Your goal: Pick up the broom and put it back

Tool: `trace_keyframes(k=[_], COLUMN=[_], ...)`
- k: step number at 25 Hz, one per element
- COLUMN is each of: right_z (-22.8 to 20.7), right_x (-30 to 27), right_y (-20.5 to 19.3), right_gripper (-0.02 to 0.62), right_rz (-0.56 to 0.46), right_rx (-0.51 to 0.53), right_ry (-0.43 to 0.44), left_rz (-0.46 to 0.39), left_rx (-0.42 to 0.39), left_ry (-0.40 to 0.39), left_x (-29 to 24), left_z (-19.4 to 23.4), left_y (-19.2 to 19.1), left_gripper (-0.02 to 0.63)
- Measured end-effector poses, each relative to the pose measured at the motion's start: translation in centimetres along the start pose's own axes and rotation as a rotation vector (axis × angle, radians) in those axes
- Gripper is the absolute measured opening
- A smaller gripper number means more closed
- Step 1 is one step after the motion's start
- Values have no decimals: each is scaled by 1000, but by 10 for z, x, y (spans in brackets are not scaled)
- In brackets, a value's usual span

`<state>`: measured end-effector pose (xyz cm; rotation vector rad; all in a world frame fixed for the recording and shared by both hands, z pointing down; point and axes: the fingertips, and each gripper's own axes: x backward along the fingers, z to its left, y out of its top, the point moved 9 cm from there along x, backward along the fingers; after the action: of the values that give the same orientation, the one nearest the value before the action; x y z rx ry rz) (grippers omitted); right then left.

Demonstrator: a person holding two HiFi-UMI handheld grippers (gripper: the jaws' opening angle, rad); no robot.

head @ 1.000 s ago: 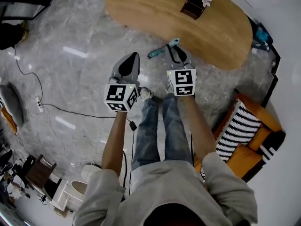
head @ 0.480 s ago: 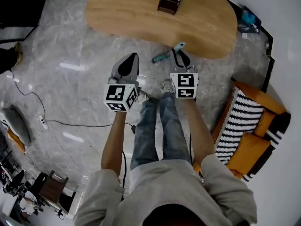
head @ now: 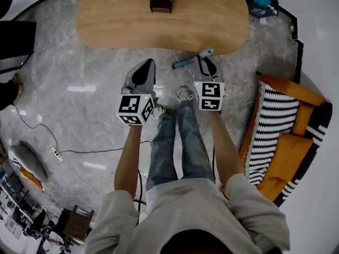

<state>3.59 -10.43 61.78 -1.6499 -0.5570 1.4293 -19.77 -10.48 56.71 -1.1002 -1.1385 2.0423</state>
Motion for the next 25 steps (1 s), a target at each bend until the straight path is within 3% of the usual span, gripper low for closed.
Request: trace_keyframes(k=[11,25], right_z=[-33,-32], right_x=[4,-35], right_y=[-22,-14], right_gripper=[80,81], right_rz=[38,50], right_rx=[-27,8], right_ry=[-95,-121], left_rz=[36,50], left_rx=[-12,13], left_ry=[-43,-2], left_x=[-24,-28], left_z=[-22,-7], left_y=[-7,-17], left_gripper=[0,0])
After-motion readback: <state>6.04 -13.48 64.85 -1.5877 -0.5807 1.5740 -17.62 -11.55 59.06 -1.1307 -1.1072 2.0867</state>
